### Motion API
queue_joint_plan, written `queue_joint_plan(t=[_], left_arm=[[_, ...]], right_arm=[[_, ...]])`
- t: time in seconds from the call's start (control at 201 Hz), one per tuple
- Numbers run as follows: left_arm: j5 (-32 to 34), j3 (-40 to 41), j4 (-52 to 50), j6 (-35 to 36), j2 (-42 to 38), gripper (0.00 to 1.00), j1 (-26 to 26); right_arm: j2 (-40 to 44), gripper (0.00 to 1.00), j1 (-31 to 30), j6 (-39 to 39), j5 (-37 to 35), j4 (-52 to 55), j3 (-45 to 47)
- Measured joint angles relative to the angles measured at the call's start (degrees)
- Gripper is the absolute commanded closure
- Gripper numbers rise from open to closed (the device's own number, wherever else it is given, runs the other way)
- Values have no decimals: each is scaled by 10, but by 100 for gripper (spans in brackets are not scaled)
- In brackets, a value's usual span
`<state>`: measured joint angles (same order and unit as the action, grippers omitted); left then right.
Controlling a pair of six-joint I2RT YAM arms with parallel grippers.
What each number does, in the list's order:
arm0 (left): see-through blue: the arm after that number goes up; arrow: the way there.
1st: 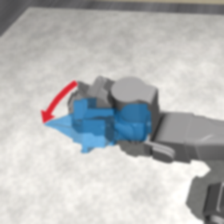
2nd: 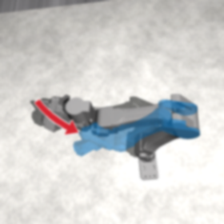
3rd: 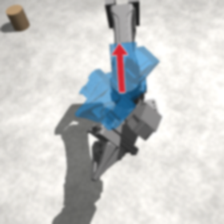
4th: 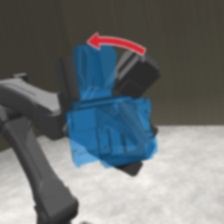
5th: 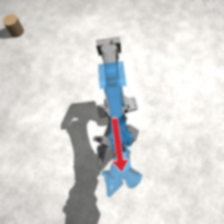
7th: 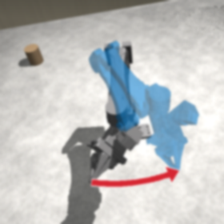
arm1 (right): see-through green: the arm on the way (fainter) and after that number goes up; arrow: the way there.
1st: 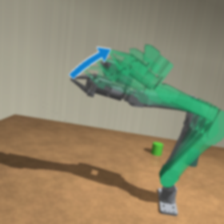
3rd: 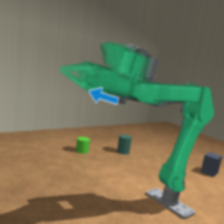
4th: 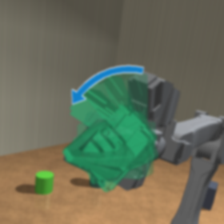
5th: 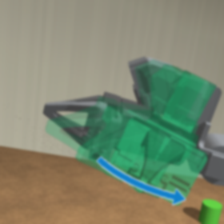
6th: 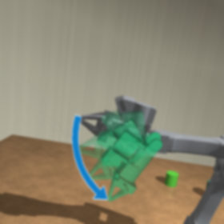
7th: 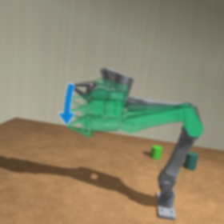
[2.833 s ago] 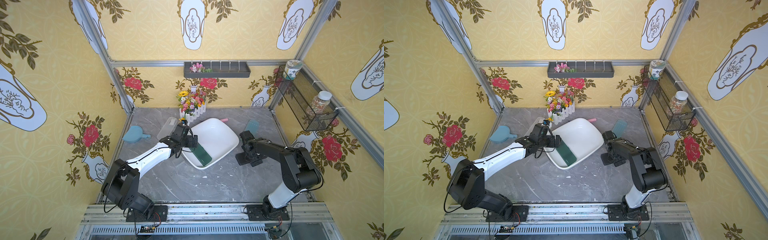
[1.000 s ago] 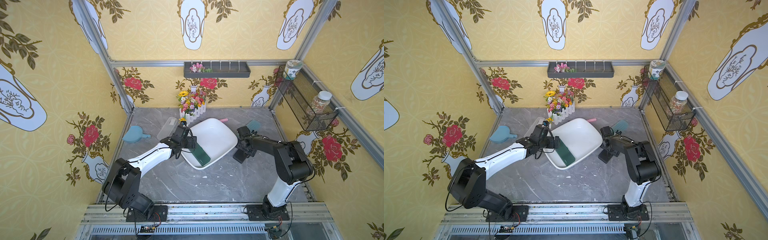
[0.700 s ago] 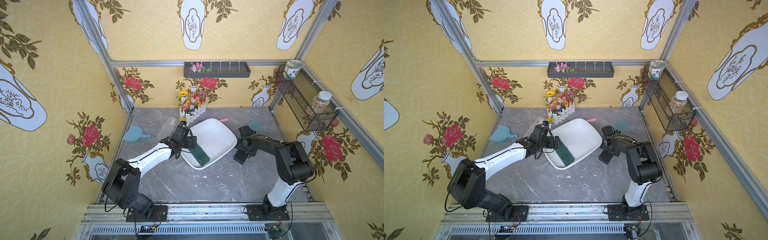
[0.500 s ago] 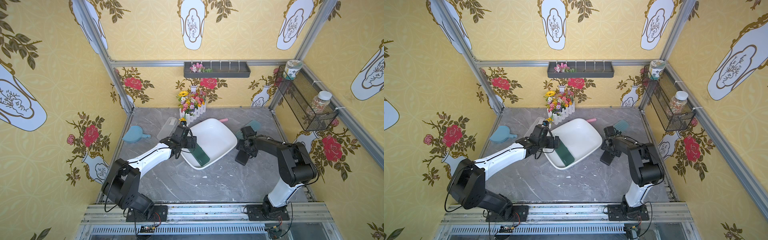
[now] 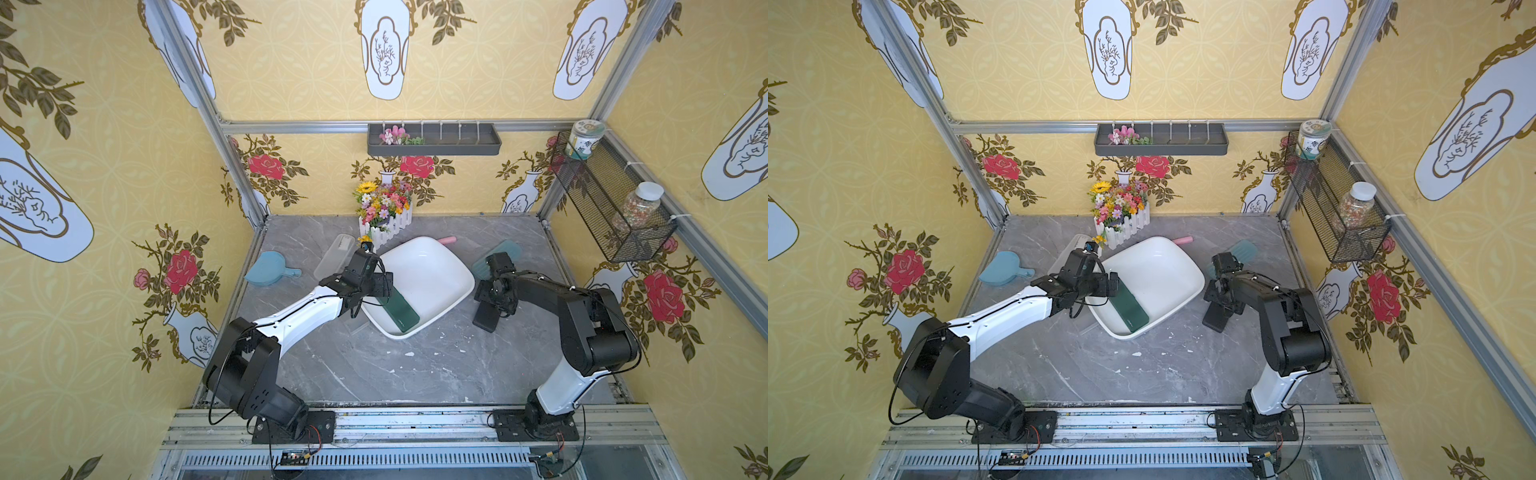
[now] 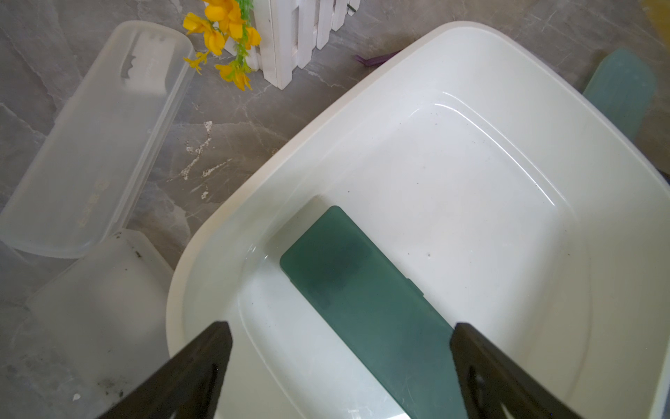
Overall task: Put the pencil case into the storage box
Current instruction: Pick up the pencil case from the center of the board.
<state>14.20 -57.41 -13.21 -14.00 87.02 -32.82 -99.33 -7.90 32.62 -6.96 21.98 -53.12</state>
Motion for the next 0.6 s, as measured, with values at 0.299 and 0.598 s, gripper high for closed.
queue_joint_plan(t=[0.299,0.598], left_arm=[[5,0,0,0,0,0,-1],[6,0,0,0,0,0,-1]], right_arm=[[17,20,4,-12,9,-2,9],[19,21,4,-29,8,29,0]])
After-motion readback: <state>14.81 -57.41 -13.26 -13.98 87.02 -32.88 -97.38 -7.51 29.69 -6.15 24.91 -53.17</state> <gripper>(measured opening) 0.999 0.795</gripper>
